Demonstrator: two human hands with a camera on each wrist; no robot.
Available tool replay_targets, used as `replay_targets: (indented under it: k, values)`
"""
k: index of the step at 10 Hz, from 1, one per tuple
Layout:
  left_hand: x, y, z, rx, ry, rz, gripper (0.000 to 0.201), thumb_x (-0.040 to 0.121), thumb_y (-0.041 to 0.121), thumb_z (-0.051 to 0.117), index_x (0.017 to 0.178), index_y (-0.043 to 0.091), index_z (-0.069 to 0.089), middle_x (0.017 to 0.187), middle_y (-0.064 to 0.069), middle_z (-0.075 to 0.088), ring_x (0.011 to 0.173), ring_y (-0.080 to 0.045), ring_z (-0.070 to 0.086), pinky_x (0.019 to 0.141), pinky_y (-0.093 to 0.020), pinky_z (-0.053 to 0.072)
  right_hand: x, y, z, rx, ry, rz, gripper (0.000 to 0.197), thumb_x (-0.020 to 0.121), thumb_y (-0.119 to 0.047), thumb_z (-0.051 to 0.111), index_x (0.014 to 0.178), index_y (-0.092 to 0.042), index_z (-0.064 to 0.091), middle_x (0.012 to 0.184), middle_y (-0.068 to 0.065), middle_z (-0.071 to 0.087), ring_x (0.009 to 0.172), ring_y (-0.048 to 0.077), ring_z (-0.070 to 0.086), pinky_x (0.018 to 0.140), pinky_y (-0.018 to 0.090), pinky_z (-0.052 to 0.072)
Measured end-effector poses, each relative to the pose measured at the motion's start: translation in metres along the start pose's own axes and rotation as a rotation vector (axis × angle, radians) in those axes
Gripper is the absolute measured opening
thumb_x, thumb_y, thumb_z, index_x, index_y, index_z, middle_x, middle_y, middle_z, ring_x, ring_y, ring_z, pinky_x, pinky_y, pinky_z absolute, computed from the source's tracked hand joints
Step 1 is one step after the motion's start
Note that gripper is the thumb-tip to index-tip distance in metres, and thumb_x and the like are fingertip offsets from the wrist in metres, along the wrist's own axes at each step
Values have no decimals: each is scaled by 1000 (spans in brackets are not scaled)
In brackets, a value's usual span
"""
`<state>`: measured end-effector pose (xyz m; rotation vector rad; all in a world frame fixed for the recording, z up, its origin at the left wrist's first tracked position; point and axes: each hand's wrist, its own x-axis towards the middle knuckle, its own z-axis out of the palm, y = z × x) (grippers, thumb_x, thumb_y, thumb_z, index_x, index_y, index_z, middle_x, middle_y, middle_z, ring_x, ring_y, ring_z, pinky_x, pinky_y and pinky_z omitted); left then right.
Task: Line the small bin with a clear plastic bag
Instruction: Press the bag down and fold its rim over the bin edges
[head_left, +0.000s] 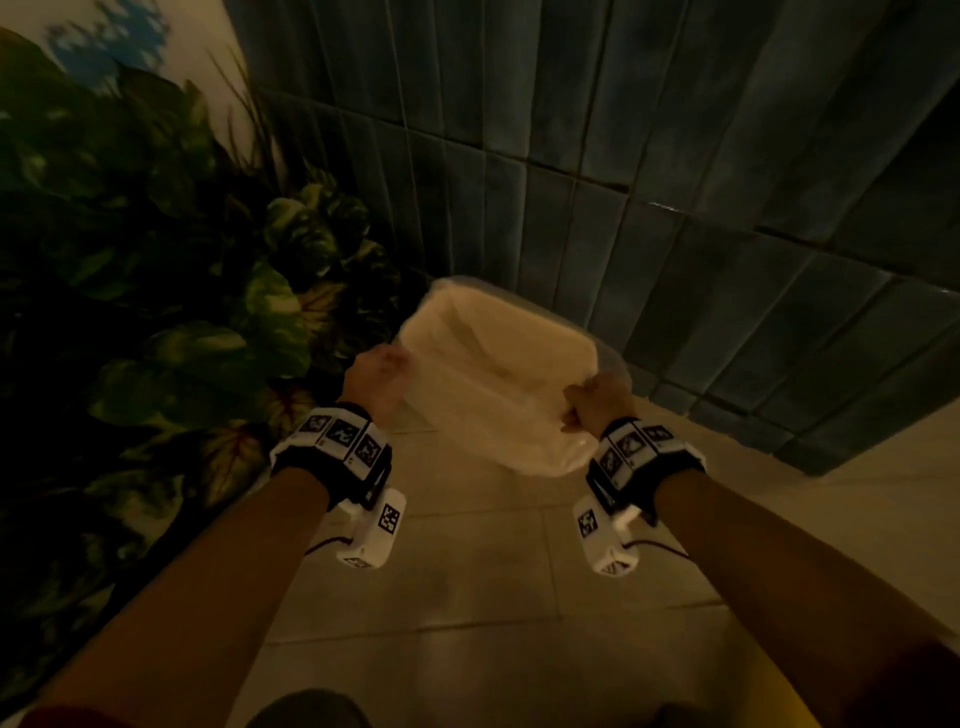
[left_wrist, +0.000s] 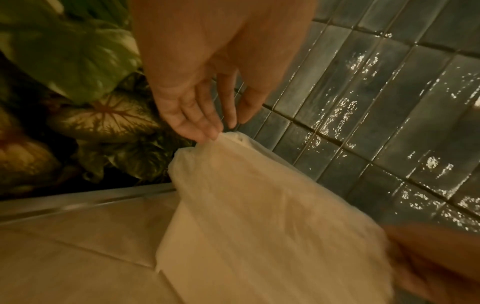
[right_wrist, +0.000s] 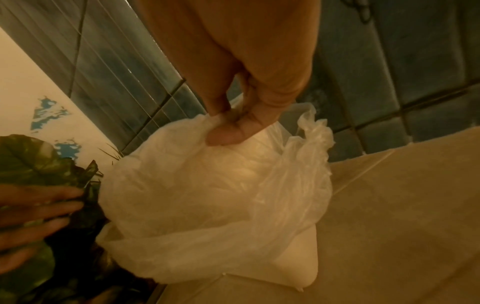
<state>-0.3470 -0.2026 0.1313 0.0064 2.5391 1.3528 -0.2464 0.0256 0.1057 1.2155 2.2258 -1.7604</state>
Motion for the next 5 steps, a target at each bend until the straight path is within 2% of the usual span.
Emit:
replay_targets:
  k: [1,2,3,4,5]
  values:
    - [-7,-15,-8,64,-41,43,22,90,13,54,107,6,67,113,-16,66,109,-33,59,96,-39,45,15,-21,27,59,-36,26,16,94,-8,48,106,2,50,63,12,53,52,20,55,30,20,47]
    - [-11,-35,-10,-6,-124,17,14,89,9,57,79,16,65,85,-6,66,90,-30,61,86,-35,51,25,-37,46,122,-51,26,28,94,-11,50,117,4,51,63,13,54,46,20,57,35,24,52]
    - [-21,-47,-12,-12,-147,43,30,88,2,56,67,24,57,75,4,57,70,-15,55,54,-9,48,29,-46,57,173,-38,20,24,93,-15,53,108,3,50,63,13,53,55,21,55,64,41,59]
    - [-26,-59,-15,30,-189,75,27,88,3,56,69,23,59,79,-5,61,74,-22,59,71,-30,54,28,-48,56,132,-35,34,48,91,-31,54,122,5,48,71,13,60,60,22,59,71,44,59]
    - [-32,-53,-17,45,-180,106,25,90,13,55,71,28,59,79,-1,62,77,-22,61,84,-41,53,12,-44,43,63,-34,31,58,92,-46,46,129,-2,42,95,15,58,65,21,56,65,38,56]
